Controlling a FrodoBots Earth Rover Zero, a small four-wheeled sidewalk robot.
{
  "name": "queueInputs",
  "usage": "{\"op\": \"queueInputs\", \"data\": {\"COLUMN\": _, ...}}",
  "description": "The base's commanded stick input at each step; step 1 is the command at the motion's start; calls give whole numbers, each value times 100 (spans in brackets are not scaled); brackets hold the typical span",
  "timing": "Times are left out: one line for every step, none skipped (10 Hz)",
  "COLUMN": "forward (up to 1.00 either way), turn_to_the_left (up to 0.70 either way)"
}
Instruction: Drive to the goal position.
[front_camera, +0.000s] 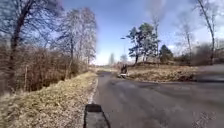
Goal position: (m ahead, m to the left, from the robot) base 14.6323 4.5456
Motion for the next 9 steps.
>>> {"op": "queueInputs", "data": {"forward": 70, "turn_to_the_left": -2}}
{"op": "queueInputs", "data": {"forward": 70, "turn_to_the_left": 0}}
{"op": "queueInputs", "data": {"forward": 70, "turn_to_the_left": 0}}
{"op": "queueInputs", "data": {"forward": 70, "turn_to_the_left": 0}}
{"op": "queueInputs", "data": {"forward": 70, "turn_to_the_left": 0}}
{"op": "queueInputs", "data": {"forward": 70, "turn_to_the_left": 0}}
{"op": "queueInputs", "data": {"forward": 70, "turn_to_the_left": 0}}
{"op": "queueInputs", "data": {"forward": 70, "turn_to_the_left": 0}}
{"op": "queueInputs", "data": {"forward": 70, "turn_to_the_left": 3}}
